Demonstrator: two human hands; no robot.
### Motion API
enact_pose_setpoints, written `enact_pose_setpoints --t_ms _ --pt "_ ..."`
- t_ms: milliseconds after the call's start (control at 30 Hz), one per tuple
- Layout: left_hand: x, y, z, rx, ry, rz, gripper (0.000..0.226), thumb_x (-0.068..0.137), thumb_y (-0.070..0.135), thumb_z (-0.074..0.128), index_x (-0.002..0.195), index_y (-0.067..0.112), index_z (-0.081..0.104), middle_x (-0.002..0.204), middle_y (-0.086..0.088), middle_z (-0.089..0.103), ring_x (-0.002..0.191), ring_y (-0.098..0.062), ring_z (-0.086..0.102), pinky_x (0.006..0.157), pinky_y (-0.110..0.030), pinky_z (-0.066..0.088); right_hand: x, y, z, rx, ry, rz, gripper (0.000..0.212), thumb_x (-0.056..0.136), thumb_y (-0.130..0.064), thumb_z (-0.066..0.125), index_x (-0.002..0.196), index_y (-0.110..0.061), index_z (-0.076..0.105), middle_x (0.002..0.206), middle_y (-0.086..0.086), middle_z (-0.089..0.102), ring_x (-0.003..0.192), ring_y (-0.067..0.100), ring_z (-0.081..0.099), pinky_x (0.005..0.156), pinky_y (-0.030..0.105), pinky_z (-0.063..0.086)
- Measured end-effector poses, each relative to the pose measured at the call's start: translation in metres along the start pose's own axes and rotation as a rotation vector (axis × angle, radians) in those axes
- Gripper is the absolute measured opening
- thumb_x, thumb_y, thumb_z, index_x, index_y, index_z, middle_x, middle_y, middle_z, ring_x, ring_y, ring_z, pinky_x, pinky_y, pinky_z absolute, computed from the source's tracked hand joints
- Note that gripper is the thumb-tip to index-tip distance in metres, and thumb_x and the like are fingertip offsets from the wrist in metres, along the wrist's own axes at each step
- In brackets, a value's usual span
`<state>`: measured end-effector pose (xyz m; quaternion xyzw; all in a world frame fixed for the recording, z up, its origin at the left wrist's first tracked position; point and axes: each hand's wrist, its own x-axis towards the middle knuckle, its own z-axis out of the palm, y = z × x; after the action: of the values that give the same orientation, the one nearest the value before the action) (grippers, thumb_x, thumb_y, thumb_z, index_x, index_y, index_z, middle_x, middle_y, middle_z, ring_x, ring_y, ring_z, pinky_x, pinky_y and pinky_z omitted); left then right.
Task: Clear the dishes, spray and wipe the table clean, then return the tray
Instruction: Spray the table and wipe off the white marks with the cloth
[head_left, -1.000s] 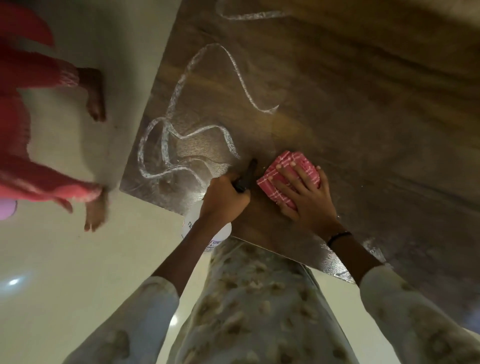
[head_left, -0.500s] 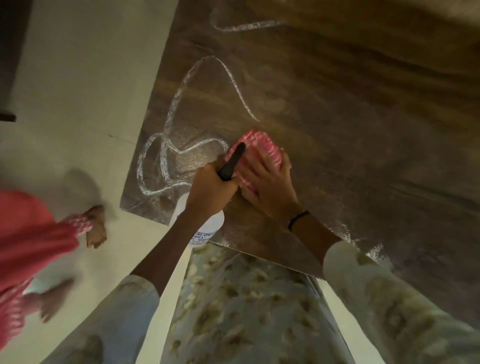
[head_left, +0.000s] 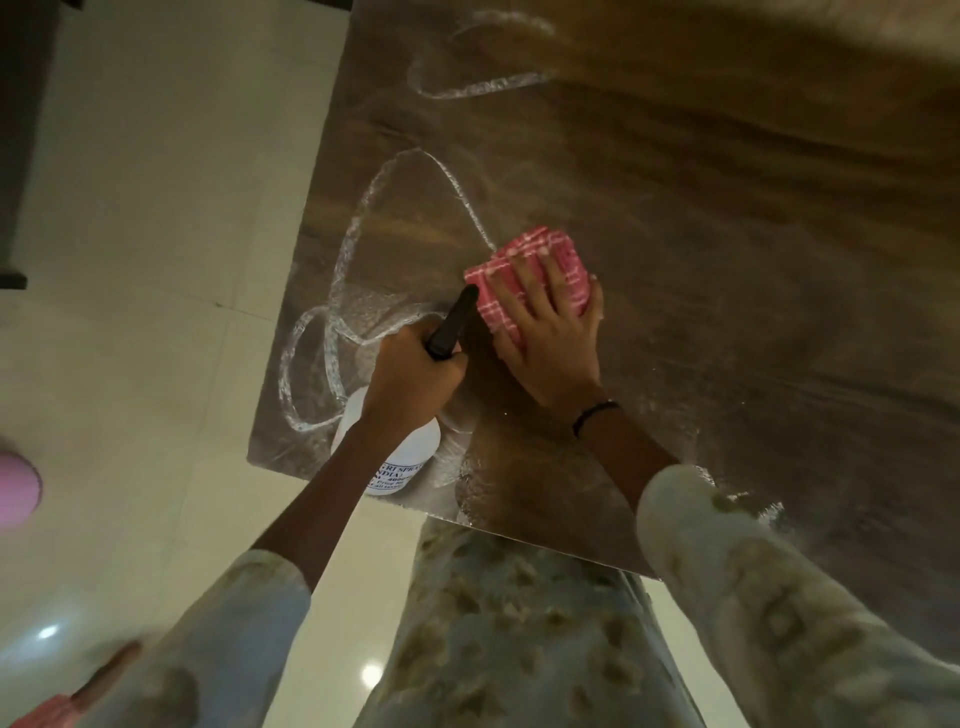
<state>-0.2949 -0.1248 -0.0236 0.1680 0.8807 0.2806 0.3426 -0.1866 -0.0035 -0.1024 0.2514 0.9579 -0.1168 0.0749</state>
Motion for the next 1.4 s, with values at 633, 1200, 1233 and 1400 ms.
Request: enact_pose_setpoints --t_ms 633,1200,1233,1400 --pt "0.044 0.07 0.026 -0.005 -0.153 -0.005 0.015 0.081 0.01 0.057 0.068 0.016 0.053 0.056 -0.001 0.048 0.053 -0.019 0.048 0.054 -0.027 0.037 -0.019 0.082 -0.009 -0.044 0.016 0.005 0.056 0.092 -0.054 0.034 0.144 -0.033 0.035 0.155 -0.001 0.029 0.146 0.023 0.018 0.112 0.061 0.01" --pt "0.073 0.094 0.035 -0.043 -0.078 -0.106 0.019 0.082 0.015 0.06 0.065 0.016 0.052 0.057 -0.003 0.049 0.051 -0.017 0.049 0.052 -0.026 0.036 0.039 0.121 -0.03 -0.004 0.014 0.026 0.057 0.092 -0.055 0.032 0.145 -0.032 0.036 0.156 0.001 0.029 0.146 0.025 0.018 0.111 0.064 0.012" --pt "0.074 0.094 0.034 -0.057 -0.07 -0.104 0.018 0.083 0.016 0.06 0.067 0.016 0.053 0.057 -0.003 0.049 0.052 -0.018 0.049 0.052 -0.025 0.037 0.053 0.12 -0.033 0.015 0.019 0.056 0.058 0.092 -0.055 0.031 0.146 -0.032 0.034 0.156 0.001 0.027 0.146 0.025 0.016 0.11 0.065 0.01" --pt "0.078 0.091 0.028 -0.115 -0.001 -0.101 0.026 0.084 0.016 0.06 0.062 0.022 0.05 0.054 -0.002 0.047 0.051 -0.015 0.047 0.051 -0.026 0.037 0.119 0.076 -0.036 0.026 0.021 0.123 0.061 0.092 -0.055 0.018 0.148 -0.032 0.026 0.159 0.001 0.019 0.148 0.028 0.009 0.108 0.068 0.0"
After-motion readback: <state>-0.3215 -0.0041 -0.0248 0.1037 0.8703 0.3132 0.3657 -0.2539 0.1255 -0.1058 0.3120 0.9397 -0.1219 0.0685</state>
